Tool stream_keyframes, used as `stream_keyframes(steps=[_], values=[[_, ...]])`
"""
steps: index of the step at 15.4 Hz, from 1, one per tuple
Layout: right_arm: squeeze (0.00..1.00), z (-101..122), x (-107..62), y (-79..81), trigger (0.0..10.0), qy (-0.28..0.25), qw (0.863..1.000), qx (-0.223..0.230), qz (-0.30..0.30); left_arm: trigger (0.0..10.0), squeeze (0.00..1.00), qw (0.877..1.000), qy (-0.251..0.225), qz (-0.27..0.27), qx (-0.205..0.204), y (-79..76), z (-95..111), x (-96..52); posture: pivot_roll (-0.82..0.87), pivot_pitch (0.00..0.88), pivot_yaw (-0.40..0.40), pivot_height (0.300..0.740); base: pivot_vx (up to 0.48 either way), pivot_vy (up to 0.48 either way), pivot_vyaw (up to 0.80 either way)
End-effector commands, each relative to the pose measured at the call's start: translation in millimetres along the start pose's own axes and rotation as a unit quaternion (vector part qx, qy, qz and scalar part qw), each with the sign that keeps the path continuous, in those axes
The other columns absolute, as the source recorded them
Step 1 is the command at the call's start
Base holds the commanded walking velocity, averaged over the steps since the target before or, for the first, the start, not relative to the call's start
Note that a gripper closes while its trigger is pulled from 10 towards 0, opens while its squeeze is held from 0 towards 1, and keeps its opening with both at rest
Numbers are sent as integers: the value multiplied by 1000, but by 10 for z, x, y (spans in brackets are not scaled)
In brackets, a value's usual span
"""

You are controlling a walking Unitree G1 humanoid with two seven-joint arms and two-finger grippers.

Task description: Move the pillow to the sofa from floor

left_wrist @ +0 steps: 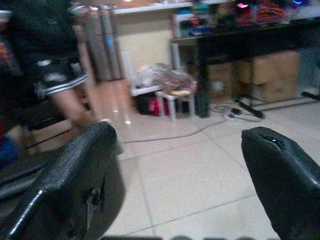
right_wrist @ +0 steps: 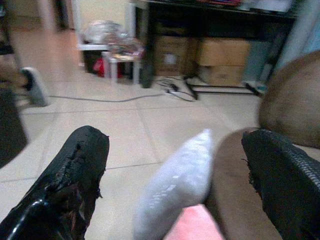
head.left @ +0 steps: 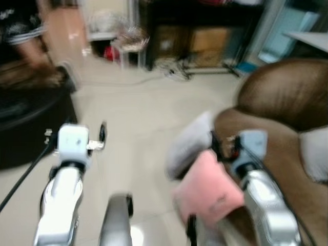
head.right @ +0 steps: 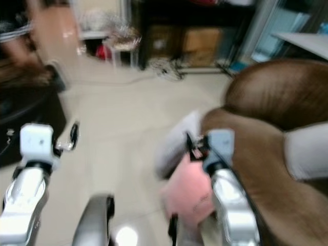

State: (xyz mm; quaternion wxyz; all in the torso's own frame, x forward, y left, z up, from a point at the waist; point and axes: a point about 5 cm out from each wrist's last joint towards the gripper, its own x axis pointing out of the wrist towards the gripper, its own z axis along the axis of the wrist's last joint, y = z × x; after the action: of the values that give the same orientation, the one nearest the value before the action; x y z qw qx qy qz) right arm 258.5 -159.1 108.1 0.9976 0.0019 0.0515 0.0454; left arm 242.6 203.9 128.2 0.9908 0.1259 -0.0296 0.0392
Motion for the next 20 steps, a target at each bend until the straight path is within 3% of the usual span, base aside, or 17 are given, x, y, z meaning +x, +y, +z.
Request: stream_keyframes(steps=[1,7,16,20], values=[[0,-70,-24,-4,10000,15,1000,-2,0,10000,0,1000,10,-7,-1,-14,-42,-11,-33,0,-72,600,0,0,0],[0,-68,-16,0,10000,17,1000,-17,1,10000,0,1000,10,-10,-3,-9,-43,-6,-32,0,-73,600,307,0,600],[0,-91,-21,-14,10000,19,1000,-4,-15,10000,0,1000,11,-11,-3,13,-43,6,-29,0,-72,600,306,0,0],[0,-122,-18,-25,10000,32,999,7,-18,10000,0,1000,9,-12,-2,18,-44,4,-28,0,-72,600,305,0,-697]])
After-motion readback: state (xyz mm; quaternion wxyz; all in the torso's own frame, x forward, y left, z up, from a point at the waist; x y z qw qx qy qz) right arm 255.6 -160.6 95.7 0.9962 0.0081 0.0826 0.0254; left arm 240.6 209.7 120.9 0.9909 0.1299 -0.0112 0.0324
